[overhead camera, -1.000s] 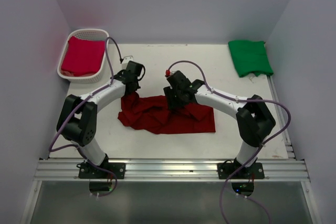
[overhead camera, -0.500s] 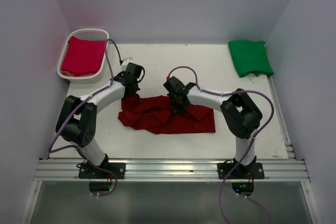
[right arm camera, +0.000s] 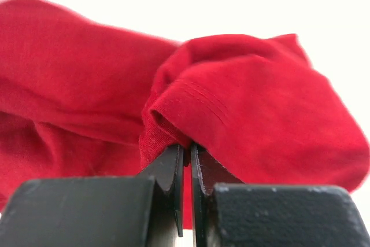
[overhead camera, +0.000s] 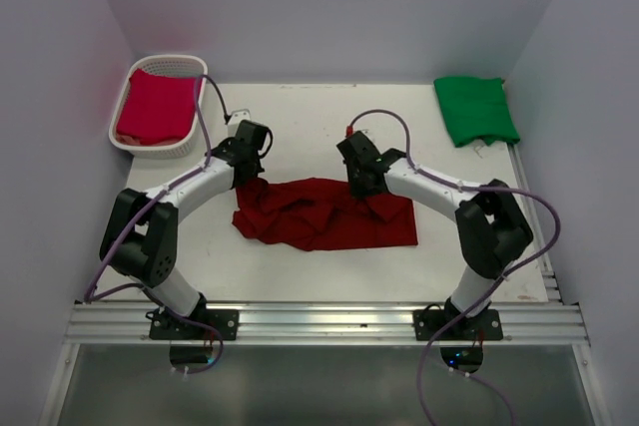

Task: Fold and stack the t-shirts
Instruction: Flatten the tshirt out

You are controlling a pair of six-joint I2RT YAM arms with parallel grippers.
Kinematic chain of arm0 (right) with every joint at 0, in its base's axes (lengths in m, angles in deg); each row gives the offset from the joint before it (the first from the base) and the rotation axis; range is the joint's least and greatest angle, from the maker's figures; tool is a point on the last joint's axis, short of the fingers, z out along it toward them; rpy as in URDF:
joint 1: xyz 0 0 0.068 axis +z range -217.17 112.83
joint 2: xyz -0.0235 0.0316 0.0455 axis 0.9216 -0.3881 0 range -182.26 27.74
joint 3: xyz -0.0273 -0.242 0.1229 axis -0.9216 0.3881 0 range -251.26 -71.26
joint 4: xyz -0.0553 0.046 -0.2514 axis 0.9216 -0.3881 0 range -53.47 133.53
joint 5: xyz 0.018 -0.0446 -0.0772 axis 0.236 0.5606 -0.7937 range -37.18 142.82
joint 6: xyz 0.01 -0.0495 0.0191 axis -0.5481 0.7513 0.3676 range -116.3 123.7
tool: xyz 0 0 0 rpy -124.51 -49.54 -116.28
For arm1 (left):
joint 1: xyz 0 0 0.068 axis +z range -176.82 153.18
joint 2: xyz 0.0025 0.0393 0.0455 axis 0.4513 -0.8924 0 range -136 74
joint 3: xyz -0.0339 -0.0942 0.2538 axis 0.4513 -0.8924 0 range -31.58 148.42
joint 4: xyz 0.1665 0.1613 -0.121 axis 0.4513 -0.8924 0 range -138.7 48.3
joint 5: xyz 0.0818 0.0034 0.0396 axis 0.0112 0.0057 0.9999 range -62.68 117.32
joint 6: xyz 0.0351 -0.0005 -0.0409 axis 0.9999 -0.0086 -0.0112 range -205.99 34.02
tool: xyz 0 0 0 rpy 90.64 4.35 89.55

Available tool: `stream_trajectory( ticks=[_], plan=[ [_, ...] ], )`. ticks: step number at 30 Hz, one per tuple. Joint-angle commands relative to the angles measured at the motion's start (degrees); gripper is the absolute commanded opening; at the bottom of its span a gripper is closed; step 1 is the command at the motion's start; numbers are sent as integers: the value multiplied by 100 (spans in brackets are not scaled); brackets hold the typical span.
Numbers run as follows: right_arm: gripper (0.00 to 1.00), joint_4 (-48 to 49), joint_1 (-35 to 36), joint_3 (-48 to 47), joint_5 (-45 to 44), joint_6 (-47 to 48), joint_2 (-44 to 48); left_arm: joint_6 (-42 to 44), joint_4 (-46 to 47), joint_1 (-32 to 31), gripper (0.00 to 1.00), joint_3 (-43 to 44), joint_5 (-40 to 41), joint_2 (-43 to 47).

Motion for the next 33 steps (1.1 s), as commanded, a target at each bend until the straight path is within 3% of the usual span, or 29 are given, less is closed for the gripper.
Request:
stream_trajectory(
  ticks=[1, 11, 17, 18, 19, 20, 23, 25, 33],
  plan=[
    [0, -83, -358, 156, -387, 24, 750, -53, 214, 20, 0, -37, 101, 180],
    [0, -671, -1465, 342, -949, -159, 1208, -27, 171, 20, 0, -54, 171, 224],
    [0, -1208, -1501, 552, -1881, -494, 1735, -36, 171, 20, 0, -46, 163, 207],
    [2, -1226, -1501, 587, -1821, -512, 1884, -27, 171, 20, 0, -46, 154, 198],
    [15, -1235, -1510, 666, -1759, -520, 1937, -27, 179, 20, 0, -46, 136, 198],
    [40, -1226, -1510, 702, -1715, -521, 1981, -27, 197, 20, 0, -46, 127, 189],
    [59, -1217, -1510, 781, -1557, -555, 2052, -27, 214, 20, 0, -46, 84, 172],
    [66, -1165, -1510, 834, -1382, -573, 2061, -27, 214, 20, 0, -46, 66, 163],
    [61, -971, -1527, 966, -1293, -626, 1921, -27, 214, 20, 0, -72, 66, 189]
  ],
)
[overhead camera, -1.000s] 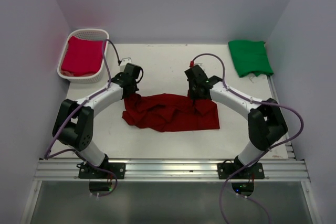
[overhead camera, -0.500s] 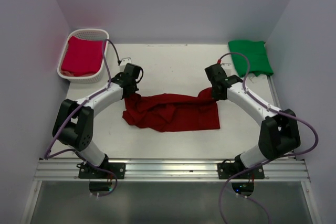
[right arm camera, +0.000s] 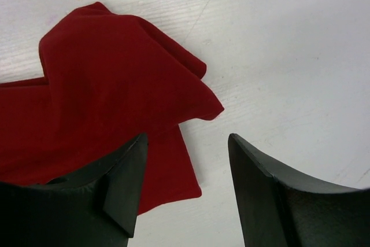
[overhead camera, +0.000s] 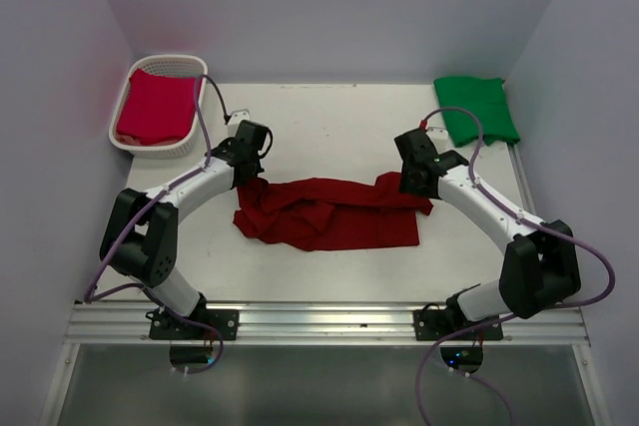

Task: Fold and stack the t-shirts
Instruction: Flatten the tshirt out

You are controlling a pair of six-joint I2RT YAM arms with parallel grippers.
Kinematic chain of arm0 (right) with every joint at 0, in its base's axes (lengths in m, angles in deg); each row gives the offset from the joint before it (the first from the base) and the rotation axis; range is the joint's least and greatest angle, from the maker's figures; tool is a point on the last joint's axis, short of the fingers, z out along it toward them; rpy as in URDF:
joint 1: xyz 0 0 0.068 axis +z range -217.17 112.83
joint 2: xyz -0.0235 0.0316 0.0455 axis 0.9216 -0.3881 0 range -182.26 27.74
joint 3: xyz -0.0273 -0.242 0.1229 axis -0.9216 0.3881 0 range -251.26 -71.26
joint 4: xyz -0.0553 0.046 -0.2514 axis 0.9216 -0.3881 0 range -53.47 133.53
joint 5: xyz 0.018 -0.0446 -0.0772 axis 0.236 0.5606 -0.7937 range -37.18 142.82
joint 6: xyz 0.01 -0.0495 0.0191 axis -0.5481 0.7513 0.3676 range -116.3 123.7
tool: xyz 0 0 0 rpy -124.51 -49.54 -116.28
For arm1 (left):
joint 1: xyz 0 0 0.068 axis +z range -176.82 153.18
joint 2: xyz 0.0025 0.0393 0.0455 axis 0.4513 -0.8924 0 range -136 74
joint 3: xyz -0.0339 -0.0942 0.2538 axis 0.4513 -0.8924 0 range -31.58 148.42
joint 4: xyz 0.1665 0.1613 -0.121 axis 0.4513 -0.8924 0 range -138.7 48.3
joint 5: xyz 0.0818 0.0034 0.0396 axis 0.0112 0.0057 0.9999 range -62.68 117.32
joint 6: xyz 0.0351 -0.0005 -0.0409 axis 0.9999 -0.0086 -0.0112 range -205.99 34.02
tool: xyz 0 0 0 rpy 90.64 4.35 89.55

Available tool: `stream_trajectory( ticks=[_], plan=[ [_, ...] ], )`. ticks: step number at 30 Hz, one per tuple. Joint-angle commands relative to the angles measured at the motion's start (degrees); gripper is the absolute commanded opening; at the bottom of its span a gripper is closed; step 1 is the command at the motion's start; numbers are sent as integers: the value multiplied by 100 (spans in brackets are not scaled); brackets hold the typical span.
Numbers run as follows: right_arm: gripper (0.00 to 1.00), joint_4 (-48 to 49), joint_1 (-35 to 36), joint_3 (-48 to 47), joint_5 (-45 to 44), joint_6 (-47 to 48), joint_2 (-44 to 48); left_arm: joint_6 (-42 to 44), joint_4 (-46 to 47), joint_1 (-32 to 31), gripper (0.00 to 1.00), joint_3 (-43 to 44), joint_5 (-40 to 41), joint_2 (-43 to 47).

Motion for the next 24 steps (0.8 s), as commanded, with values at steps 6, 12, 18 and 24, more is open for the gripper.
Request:
stream_trajectory(
  ticks=[6, 12, 18, 24],
  plan=[
    [56, 117, -109, 274, -288, -448, -10, -20, 206, 20, 0, -87, 18, 211],
    [50, 836, -917, 1213, 115, -1063, 445, -3, 223, 20, 0, -70, -44, 150],
    [36, 1513, -1287, 2040, 431, -1222, 1255, 6, 241, 20, 0, -61, -61, 132],
    [38, 1815, -1375, 1972, 1765, -265, 1125, -11, 232, 20, 0, -52, -88, 123]
  ],
)
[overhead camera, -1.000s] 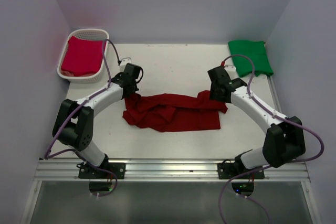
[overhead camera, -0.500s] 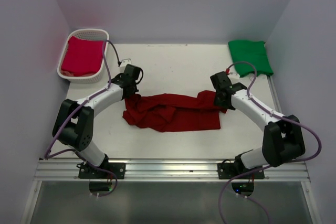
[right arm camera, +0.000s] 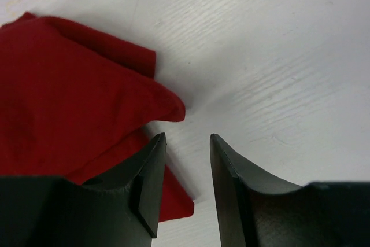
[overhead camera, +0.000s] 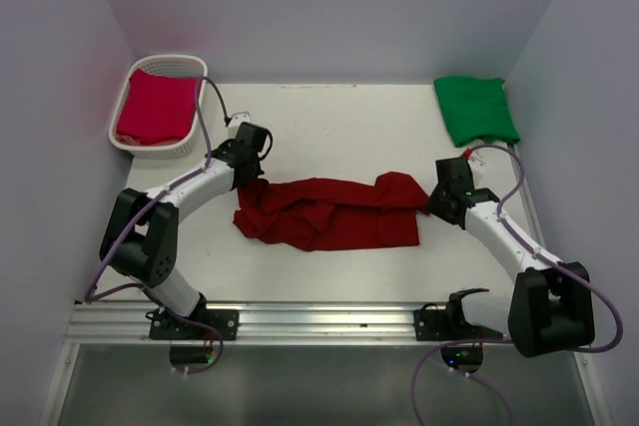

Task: Fold and stack the t-shirts
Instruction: Flatten the tshirt out

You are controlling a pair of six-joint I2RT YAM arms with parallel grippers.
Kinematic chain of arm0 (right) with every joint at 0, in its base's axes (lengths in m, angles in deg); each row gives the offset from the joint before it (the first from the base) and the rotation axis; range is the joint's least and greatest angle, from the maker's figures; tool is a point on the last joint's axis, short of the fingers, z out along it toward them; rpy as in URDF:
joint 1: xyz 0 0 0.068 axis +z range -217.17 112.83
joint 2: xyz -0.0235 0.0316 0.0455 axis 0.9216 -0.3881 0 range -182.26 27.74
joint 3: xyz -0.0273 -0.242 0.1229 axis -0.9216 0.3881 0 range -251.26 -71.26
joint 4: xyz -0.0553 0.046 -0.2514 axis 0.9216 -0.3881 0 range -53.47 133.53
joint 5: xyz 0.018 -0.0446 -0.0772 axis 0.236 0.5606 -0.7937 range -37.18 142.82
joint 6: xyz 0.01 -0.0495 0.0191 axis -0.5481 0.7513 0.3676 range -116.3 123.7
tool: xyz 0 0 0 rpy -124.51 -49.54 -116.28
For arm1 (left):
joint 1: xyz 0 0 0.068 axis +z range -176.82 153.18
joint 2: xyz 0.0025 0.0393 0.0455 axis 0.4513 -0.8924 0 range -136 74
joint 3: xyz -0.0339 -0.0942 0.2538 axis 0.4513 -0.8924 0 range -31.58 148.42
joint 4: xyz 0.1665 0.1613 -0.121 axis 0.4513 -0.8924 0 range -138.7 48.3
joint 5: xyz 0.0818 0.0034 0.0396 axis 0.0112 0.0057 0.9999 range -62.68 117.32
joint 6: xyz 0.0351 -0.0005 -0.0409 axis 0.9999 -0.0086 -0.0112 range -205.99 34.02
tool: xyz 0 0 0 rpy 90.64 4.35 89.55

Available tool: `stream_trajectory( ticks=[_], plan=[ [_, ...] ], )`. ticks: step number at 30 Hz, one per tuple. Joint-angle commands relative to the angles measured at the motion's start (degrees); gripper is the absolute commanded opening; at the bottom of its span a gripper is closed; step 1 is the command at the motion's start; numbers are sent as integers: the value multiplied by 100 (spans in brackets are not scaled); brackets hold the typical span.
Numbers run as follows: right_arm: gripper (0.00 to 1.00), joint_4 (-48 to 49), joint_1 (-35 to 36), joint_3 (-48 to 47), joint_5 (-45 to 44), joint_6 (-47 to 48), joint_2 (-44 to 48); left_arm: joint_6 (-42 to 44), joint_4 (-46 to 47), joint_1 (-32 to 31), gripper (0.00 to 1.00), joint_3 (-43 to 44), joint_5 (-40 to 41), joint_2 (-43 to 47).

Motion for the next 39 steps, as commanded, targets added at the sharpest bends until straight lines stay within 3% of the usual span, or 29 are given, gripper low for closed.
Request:
stream_trajectory(
  ticks=[1, 7, 39],
  plan=[
    [41, 363, -31, -143, 915, 573, -272, -14, 239, 20, 0, 26, -35, 123],
    [47, 239, -31, -55, 793, 899, -387, -14, 247, 20, 0, 26, -53, 106],
    [35, 1047, -31, -864, 55, 916, -1802, -5, 247, 20, 0, 26, -71, 97]
  ],
)
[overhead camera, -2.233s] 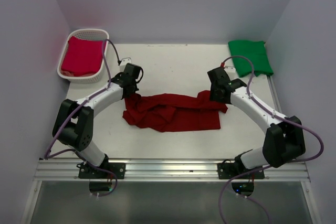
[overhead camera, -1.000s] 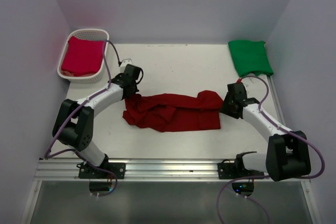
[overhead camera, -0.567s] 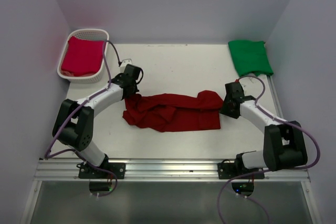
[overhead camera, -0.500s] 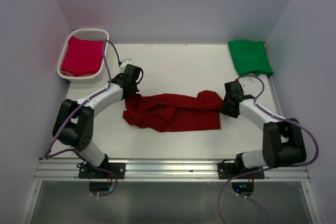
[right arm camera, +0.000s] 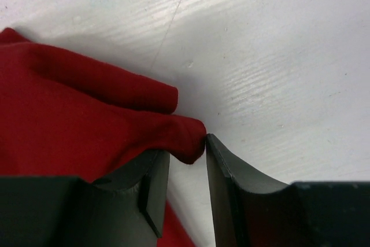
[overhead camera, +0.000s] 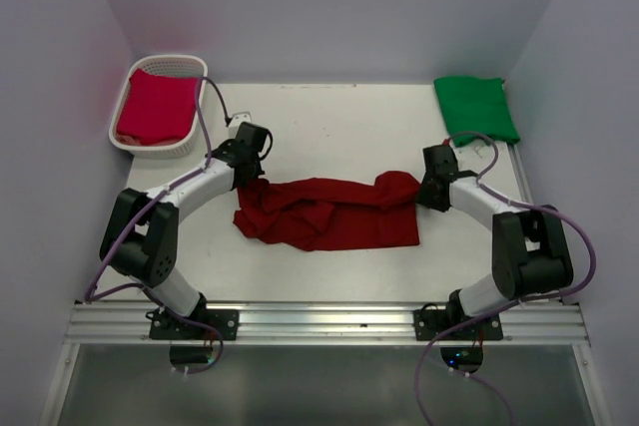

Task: Fold and stack the t-shirts
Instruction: Flatten the tshirt out

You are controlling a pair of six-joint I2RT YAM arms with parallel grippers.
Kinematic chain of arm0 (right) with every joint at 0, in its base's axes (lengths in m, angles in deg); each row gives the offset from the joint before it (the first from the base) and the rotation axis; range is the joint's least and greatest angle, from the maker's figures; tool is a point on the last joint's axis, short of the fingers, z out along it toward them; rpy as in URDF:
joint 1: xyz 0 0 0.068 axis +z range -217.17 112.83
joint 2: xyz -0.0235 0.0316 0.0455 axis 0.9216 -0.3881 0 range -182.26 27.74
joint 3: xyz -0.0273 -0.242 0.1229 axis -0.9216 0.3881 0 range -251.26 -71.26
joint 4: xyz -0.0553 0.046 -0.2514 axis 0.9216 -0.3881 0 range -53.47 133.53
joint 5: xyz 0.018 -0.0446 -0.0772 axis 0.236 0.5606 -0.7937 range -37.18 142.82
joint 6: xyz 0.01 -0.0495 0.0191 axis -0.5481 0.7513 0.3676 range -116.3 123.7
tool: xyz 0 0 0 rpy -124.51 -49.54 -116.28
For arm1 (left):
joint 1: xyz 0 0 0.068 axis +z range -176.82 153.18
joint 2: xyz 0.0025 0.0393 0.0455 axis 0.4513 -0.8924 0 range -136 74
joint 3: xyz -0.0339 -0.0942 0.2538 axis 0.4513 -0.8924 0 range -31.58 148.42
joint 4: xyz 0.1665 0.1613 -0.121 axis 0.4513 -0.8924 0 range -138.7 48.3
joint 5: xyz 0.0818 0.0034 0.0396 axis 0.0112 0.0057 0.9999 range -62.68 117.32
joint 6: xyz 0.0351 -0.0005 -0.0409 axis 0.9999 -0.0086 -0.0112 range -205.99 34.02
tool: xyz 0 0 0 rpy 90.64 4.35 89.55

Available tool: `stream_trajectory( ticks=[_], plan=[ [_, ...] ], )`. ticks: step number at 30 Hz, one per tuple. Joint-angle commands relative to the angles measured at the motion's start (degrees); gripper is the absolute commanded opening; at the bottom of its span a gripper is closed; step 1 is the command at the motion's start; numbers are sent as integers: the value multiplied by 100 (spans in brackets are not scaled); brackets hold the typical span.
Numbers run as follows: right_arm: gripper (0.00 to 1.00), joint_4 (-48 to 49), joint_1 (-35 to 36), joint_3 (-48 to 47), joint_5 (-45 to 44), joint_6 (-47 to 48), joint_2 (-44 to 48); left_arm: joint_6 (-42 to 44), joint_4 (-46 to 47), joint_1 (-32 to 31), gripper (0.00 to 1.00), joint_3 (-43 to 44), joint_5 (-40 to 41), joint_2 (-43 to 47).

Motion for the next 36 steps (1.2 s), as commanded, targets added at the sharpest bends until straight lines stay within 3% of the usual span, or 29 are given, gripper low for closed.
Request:
stream_trajectory(
  ticks=[1, 6, 9, 11, 24, 31, 36],
  plan=[
    [35, 293, -7, -278, -424, 57, -29, 2, 243, 20, 0, 18, 21, 106],
    [30, 416, -15, -445, -679, 66, -275, -7, 269, 20, 0, -9, -14, 88],
    [6, 513, -15, -515, -749, 84, -425, -7, 269, 20, 0, -26, 12, 105],
    [0, 513, -7, -542, -776, 75, -425, 11, 269, 20, 0, -26, 13, 114],
    [0, 294, -7, -445, -776, 66, 198, 2, 252, 20, 0, -26, -5, 149],
    [0, -207, 2, -971, -627, 294, 1402, 89, 77, -68, 0, 219, 56, 667],
    [0, -550, 11, -1744, -355, 514, 2412, 317, -328, -331, 0, 1001, 380, 1422]
  ],
)
